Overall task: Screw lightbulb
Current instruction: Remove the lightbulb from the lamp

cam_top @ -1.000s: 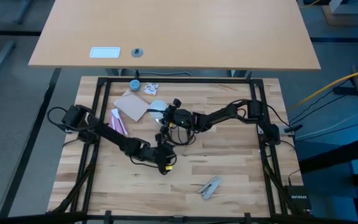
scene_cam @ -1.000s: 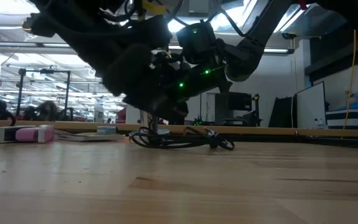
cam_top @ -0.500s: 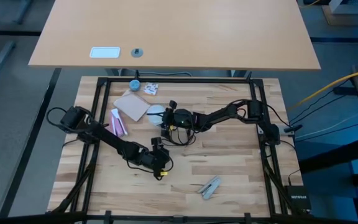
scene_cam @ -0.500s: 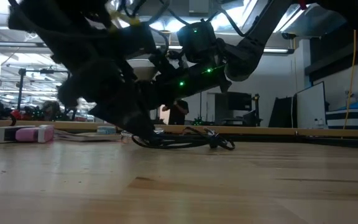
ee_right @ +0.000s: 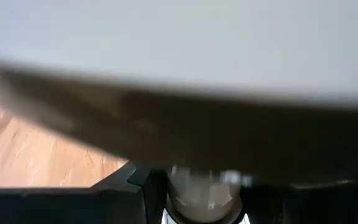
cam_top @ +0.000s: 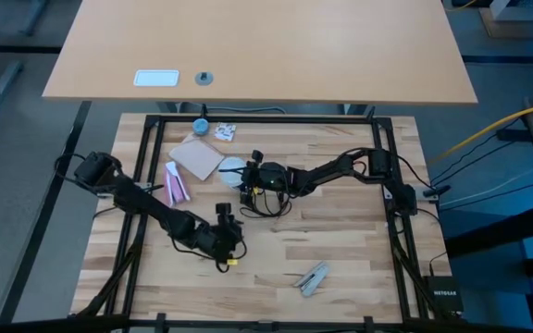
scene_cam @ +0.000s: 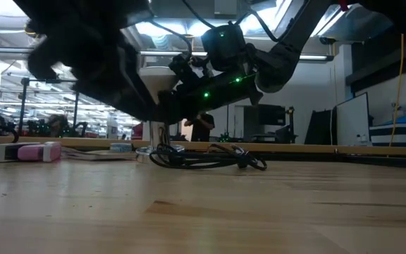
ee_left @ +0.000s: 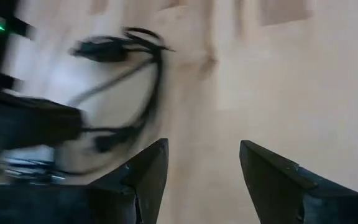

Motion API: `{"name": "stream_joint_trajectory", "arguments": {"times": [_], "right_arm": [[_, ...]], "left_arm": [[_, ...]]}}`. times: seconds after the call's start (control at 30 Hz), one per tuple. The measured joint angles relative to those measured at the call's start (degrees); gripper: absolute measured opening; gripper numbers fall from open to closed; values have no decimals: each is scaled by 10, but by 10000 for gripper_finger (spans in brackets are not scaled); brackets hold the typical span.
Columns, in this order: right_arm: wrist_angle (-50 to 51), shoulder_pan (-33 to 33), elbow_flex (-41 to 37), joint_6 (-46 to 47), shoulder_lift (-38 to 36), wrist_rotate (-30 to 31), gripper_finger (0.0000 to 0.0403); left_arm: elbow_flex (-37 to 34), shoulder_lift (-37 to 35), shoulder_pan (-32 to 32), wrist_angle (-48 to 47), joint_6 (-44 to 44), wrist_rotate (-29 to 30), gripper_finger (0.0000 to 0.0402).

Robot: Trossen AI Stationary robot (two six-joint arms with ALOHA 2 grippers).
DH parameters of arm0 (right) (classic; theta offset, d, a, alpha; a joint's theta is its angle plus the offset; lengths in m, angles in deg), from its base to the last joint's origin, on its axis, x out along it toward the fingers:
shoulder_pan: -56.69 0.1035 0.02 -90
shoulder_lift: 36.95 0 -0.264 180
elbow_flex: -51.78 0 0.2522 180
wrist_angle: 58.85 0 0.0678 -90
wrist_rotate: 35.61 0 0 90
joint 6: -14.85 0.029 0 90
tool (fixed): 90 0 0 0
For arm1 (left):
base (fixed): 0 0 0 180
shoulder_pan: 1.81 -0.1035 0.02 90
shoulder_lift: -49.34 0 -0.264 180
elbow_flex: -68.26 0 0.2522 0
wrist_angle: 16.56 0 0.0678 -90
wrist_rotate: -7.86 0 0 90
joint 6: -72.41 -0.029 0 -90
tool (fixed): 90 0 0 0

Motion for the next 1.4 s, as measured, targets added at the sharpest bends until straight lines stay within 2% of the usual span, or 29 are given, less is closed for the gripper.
{"name": "stream_joint_trajectory", "arguments": {"times": [0.1,0.27,0.43,0.67,0.83,0.97,1.27,1.4], "right_arm": [[-5,0,0,0,0,-2,166],[-23,0,-1,-2,1,-34,166],[-21,0,-1,0,2,-48,166],[-22,0,-1,-2,2,-62,166],[-20,0,-1,-2,1,-68,166],[-13,0,0,-2,0,-91,166],[-42,0,-2,-3,2,-143,166],[-46,0,-2,-3,2,-146,166]], "left_arm": [[-4,1,-21,0,-56,12,191],[-26,6,-61,14,-115,-12,191],[-31,6,-69,11,-185,-22,177],[-32,6,-63,-19,-200,-32,143],[-59,6,-63,58,-200,-27,134],[-67,6,-50,54,-180,-25,133],[-67,5,6,-35,-15,-36,133],[-67,5,20,-23,20,-28,133]]}}
